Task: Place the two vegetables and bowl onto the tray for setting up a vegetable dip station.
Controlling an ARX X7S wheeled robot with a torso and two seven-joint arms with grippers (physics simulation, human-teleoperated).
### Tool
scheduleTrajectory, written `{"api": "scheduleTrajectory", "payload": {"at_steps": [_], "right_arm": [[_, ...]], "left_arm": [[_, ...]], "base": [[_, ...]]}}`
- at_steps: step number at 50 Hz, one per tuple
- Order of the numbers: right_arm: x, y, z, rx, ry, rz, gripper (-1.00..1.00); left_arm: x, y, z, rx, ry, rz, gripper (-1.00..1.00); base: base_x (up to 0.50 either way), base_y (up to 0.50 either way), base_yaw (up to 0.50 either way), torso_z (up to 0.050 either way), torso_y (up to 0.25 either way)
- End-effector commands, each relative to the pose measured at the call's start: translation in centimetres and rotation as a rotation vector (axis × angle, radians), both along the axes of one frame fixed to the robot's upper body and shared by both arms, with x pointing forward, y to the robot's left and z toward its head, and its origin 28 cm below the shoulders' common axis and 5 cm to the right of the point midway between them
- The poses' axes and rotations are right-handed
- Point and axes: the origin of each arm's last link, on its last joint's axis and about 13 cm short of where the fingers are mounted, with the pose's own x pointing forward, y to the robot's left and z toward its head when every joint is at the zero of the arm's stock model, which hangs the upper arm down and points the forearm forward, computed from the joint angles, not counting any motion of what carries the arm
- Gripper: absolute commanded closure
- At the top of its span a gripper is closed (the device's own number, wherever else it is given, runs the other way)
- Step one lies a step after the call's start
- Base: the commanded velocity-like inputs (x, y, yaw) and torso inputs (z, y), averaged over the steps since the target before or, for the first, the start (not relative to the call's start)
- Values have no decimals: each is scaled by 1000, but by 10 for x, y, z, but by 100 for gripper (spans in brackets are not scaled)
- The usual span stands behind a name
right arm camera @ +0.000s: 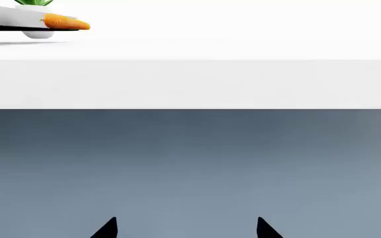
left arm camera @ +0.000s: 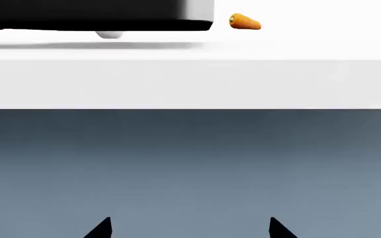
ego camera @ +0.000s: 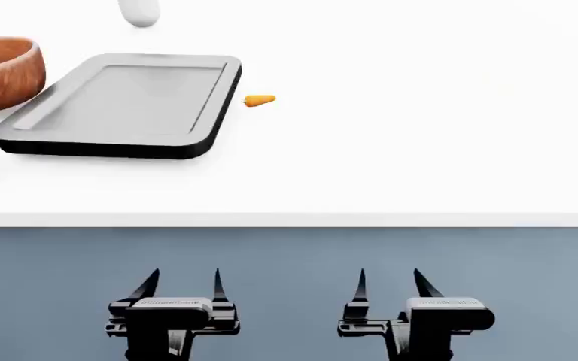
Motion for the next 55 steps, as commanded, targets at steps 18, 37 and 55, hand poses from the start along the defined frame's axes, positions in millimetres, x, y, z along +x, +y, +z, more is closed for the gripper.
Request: {"api": "scheduleTrajectory", "payload": {"at_steps": [18,37,55], "right_arm": [[12,3,27,-66,-8,-1,-100],[31,13,200,-49,-73,-49,-100],[4,27,280,-137,-85,-31,-100]], "left_arm": [[11,-5,21,103,-4,-29,-100],[33,3,239,183,-63,19,-100],[6,7,349,11,-136,-1,-100]], "base": [[0,0,0,0,0],[3,0,-1,0,0],[0,0,0,0,0]]}}
